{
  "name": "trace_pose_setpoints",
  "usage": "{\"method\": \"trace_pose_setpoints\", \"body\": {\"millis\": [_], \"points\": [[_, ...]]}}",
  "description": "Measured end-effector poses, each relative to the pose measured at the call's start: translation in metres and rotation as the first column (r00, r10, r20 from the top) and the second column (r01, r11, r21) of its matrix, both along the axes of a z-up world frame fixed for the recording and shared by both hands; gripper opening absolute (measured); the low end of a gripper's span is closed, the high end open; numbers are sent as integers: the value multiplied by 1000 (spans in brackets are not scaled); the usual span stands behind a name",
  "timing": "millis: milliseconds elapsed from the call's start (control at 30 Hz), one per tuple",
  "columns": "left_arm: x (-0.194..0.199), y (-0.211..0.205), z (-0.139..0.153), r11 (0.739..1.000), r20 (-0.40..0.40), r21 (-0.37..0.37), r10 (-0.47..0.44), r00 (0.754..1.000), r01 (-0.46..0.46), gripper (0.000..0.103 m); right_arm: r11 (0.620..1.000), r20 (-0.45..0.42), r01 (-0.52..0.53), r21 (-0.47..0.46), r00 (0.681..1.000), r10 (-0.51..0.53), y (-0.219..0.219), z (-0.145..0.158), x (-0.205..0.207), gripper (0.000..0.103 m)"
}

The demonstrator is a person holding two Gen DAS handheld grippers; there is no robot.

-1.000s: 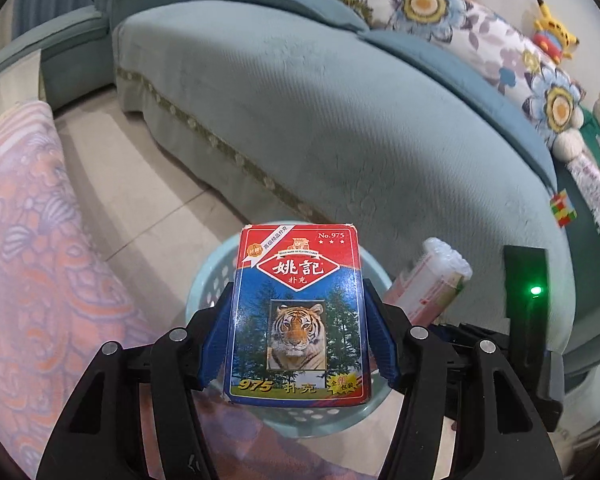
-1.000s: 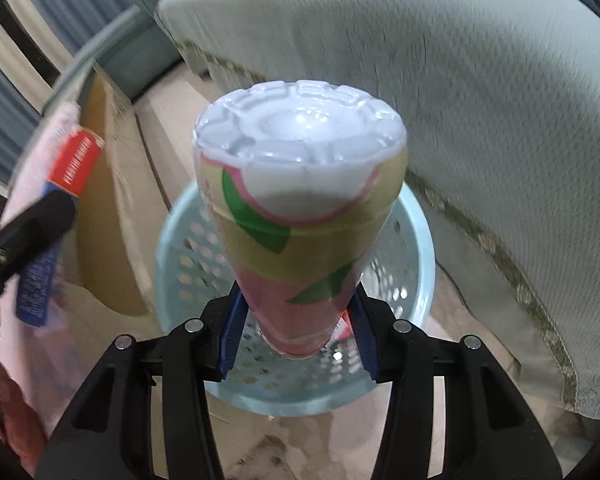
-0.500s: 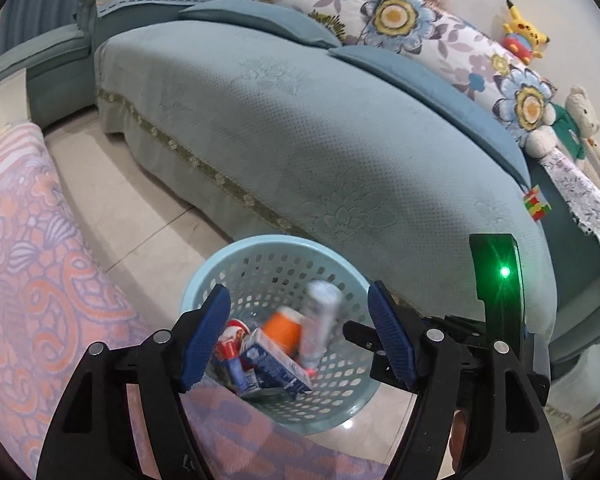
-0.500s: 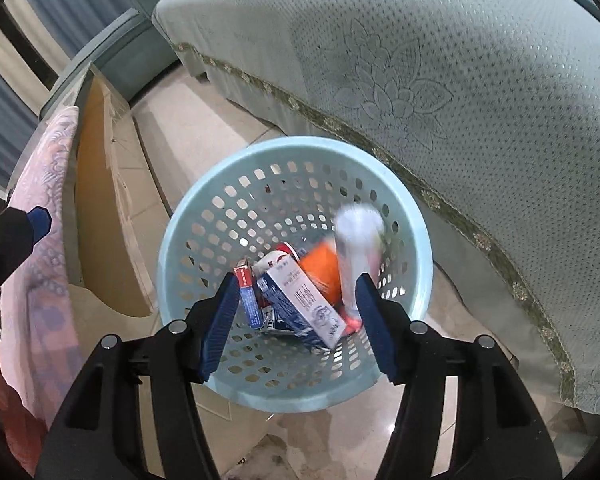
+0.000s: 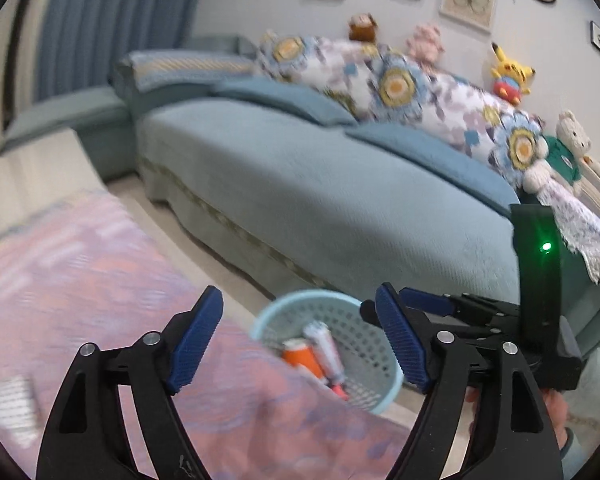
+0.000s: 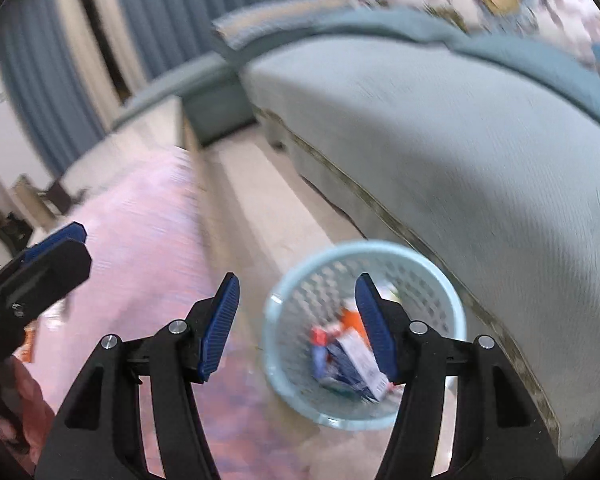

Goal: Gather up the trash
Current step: 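Grasp the orange snack bag with the left tool while the right tool grasps the polka-dot tissue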

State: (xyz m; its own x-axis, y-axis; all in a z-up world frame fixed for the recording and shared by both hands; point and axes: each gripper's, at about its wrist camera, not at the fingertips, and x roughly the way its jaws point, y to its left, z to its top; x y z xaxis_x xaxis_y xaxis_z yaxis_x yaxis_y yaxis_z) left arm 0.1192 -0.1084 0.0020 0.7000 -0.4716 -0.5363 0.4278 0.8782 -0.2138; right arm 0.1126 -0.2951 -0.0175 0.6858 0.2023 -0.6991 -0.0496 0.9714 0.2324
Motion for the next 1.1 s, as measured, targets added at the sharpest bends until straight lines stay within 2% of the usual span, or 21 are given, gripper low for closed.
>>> {"method": "trace_pose_setpoints", "body": {"millis": [133,233,367,433,567,767,867,967,1033,1100], "points": [[-30,57,25,990,33,-46,132,991,-130,82,993,87,-118,-1,989,117,47,34,-14,57],[-54,104,33,968,39,-66,246,969,-243,83,977,113,-211,-15,971,212,88,50,-22,57],[-84,165,37,914,28,-61,403,915,-401,85,943,124,-331,-41,935,333,144,57,-29,57],[-99,196,34,877,16,-40,480,877,-479,85,919,124,-389,-59,911,393,176,57,-30,57],[-118,244,20,817,-25,20,577,817,-576,86,873,91,-484,-52,869,487,229,44,-28,57],[-126,296,-32,770,-169,60,634,754,-635,86,824,41,-561,-83,824,565,294,12,-20,55],[-122,306,-60,770,-233,56,629,741,-636,84,815,22,-572,-97,817,576,316,-3,-13,53],[-120,316,-77,766,-296,-6,612,733,-643,84,810,9,-576,-105,814,580,328,-12,-4,53],[-119,321,-77,751,-298,3,630,717,-660,85,806,2,-581,-117,811,585,337,-18,2,53],[-114,323,-79,752,-304,19,632,713,-658,85,801,-6,-586,-123,808,590,342,-23,5,53]]}}
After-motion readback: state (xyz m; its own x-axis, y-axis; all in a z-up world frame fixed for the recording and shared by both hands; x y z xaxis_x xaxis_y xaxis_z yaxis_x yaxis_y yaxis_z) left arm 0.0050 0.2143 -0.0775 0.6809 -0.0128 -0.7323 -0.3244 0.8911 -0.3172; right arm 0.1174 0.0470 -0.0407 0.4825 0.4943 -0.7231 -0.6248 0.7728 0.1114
